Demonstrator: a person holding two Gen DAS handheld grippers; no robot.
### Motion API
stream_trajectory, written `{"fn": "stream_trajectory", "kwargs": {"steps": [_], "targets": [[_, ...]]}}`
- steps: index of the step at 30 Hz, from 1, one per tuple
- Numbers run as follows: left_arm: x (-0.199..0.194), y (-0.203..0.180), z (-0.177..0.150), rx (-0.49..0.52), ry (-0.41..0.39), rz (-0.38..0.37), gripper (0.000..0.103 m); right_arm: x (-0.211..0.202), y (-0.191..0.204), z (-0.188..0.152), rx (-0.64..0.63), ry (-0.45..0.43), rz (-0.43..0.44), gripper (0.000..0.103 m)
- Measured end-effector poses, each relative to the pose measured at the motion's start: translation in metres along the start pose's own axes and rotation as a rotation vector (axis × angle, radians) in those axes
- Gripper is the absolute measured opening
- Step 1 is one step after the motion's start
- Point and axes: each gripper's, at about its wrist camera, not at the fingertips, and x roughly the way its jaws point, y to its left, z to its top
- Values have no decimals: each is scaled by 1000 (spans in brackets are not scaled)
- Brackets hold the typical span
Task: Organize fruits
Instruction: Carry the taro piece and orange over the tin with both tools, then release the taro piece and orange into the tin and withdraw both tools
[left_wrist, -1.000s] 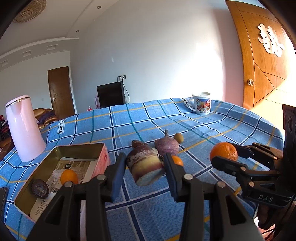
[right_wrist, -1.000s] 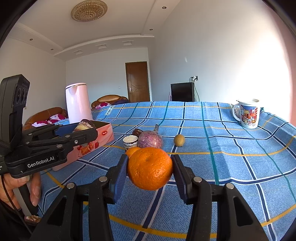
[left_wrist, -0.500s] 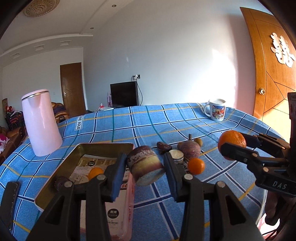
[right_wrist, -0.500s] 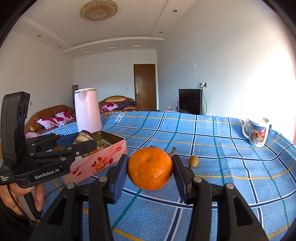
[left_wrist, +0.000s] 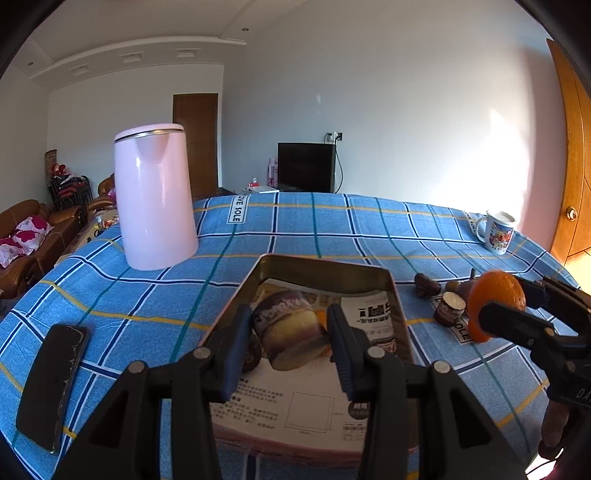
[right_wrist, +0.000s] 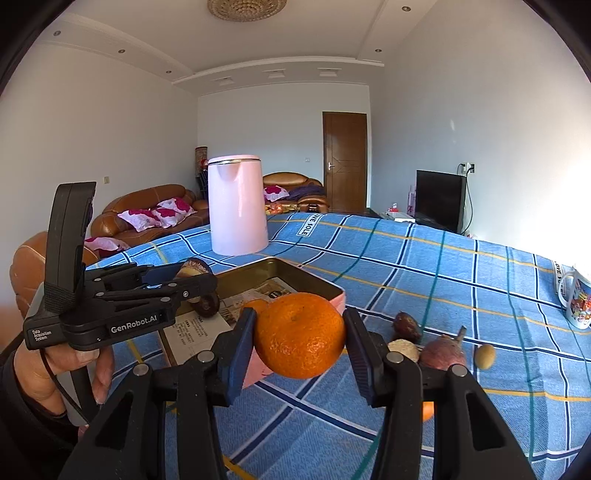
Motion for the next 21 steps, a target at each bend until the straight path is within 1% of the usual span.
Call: {"fn": "stream_trajectory", "kwargs": {"steps": [2, 6, 9, 14, 16, 19, 21], "targets": [[2, 9, -2, -13, 16, 15, 43, 10, 9, 3, -20, 14, 20, 50], [7, 19, -4, -28, 39, 19, 43, 31, 28, 9, -57, 44, 61, 50], [10, 23, -4, -33, 48, 18, 43, 46, 43, 12, -94, 74, 75, 50], [14, 32, -6, -41, 66, 23, 43, 72, 58, 11, -130, 159, 83, 50], [15, 34, -6, -39, 69, 32, 43, 76, 61, 11, -141, 174, 89, 50], [16, 37, -5, -46, 78, 24, 44, 85, 67, 9, -165, 225, 91, 50], [16, 36, -5, -39, 79, 33, 44, 90, 68, 5, -169, 270, 90, 50]]}}
